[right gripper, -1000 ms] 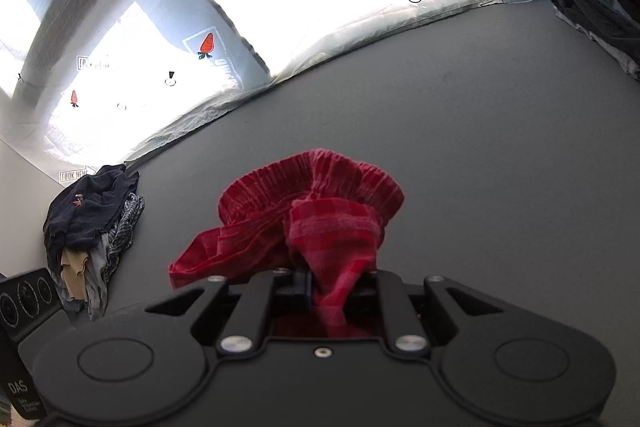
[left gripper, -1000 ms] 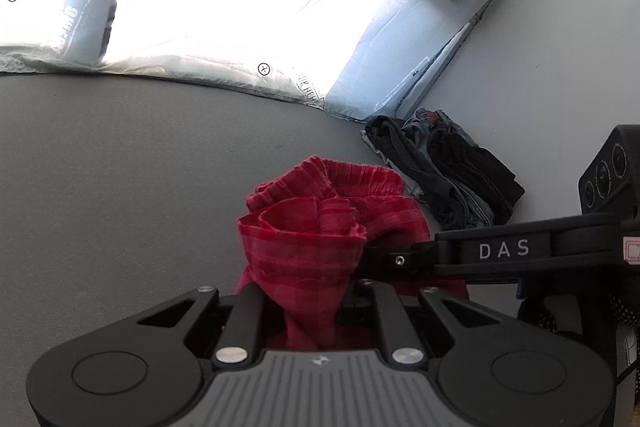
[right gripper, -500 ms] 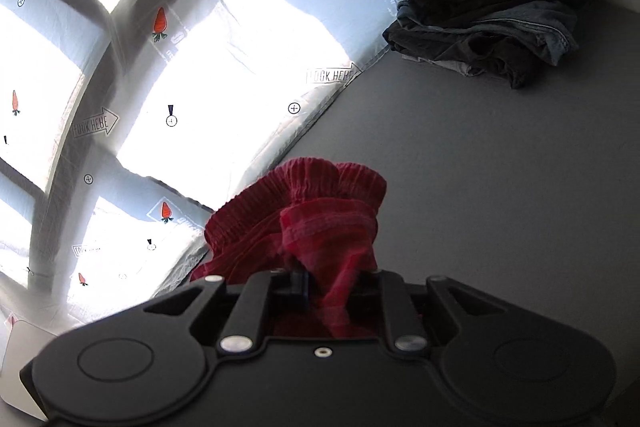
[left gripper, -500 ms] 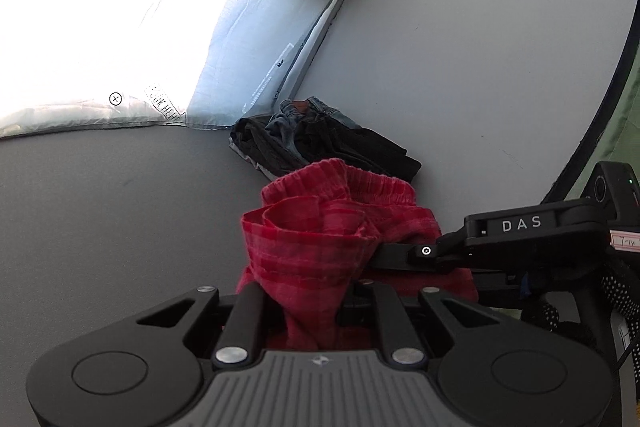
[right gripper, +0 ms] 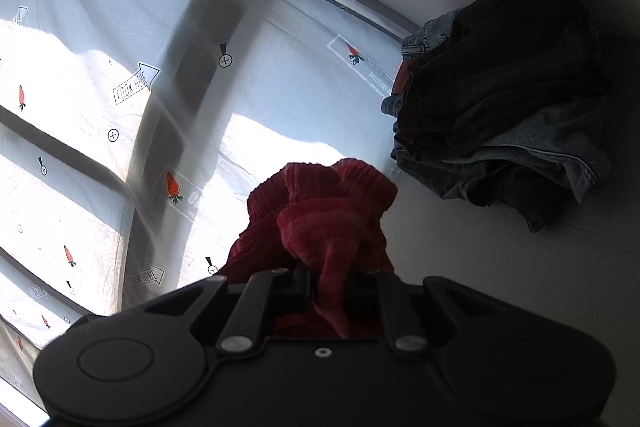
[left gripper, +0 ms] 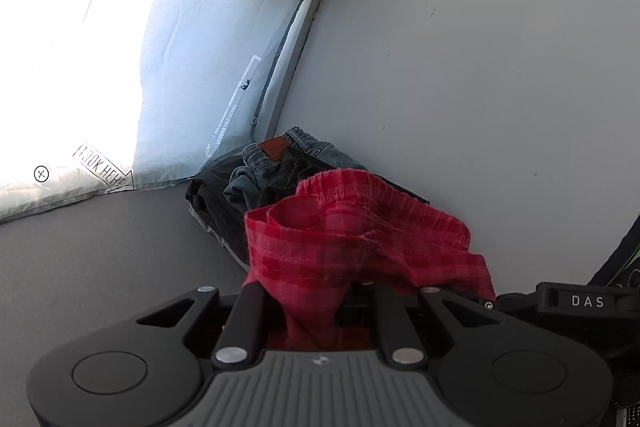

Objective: Fold clothes
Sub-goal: 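Lift the folded shorts with both tools and carry them to the clothes stack, then lower the shorts onto the dark clothes stack and open both tools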

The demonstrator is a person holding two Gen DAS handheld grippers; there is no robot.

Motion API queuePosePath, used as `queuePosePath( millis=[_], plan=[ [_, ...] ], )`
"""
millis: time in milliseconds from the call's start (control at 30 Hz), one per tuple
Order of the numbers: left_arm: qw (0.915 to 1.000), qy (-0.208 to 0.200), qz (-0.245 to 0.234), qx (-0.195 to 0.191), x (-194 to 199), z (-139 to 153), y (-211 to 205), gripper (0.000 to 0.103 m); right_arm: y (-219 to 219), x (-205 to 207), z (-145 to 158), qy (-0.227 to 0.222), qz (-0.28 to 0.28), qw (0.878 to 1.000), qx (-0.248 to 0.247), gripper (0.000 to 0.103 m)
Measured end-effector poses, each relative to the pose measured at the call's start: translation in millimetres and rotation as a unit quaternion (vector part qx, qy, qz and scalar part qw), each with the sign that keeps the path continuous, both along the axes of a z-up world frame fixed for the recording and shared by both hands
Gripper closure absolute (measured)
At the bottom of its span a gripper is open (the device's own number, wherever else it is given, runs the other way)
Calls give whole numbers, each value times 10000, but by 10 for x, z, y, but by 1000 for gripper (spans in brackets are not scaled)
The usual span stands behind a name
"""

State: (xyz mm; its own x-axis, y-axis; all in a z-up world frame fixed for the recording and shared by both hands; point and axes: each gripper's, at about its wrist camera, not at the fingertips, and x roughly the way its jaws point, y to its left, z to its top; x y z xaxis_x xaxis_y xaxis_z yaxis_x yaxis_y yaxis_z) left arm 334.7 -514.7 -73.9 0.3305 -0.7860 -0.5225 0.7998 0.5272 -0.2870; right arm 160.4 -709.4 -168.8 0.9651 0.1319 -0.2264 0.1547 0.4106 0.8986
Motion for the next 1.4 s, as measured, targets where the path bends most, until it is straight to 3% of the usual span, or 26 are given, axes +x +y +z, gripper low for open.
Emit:
queuePosePath(
  millis=[200, 367, 467, 600, 700, 767, 833, 933, 967, 1067, 1167, 1333, 1400],
  plan=[
    [9921, -773, -737, 655, 455, 256, -1041, 88, -666, 284, 37, -320, -525, 9981, -19, 90],
    [9824, -1046, -1278, 873, 815, 201, -1826, 84, -1173, 420, -30, -32, -1286, 9913, -287, 90],
    [9773, -1269, -1338, 1047, 1024, 1, -2290, 72, -1340, 465, -20, 488, -1857, 9753, -1087, 89],
    [9703, -1600, -922, 1561, 1321, -366, -2725, 61, -1519, 663, -84, 1520, -2253, 9378, -2162, 89],
    [9756, -1482, -687, 1469, 1502, -500, -2721, 46, -1516, 743, -85, 1883, -2300, 9174, -2647, 85],
    [9821, -1346, -443, 1244, 1582, -535, -2647, 24, -1416, 772, -31, 1984, -2346, 9028, -3008, 75],
    [9867, -1213, -218, 1056, 1650, -584, -2596, 19, -1250, 818, 54, 1879, -2334, 8903, -3429, 64],
    [9868, -1206, -210, 1064, 1706, -702, -2645, 11, -1049, 984, 80, 1665, -1958, 8837, -3911, 51],
    [9861, -1248, -205, 1081, 1712, -737, -2658, 8, -1002, 1061, 52, 1688, -1824, 8812, -4021, 44],
    [9859, -1294, -139, 1049, 1666, -721, -2595, 6, -961, 1312, -142, 2350, -1683, 8589, -4227, 40],
    [9884, -1279, 104, 806, 1683, -539, -2442, 4, -998, 1364, -326, 2845, -1547, 8434, -4288, 22],
    [9880, -1408, 529, 359, 1726, -188, -2003, 1, -953, 1142, -286, 2979, -1417, 8300, -4497, 18],
    [9860, -1506, 678, 208, 1680, -9, -1749, 0, -848, 1028, -189, 2930, -1454, 8243, -4621, 12]
  ],
)
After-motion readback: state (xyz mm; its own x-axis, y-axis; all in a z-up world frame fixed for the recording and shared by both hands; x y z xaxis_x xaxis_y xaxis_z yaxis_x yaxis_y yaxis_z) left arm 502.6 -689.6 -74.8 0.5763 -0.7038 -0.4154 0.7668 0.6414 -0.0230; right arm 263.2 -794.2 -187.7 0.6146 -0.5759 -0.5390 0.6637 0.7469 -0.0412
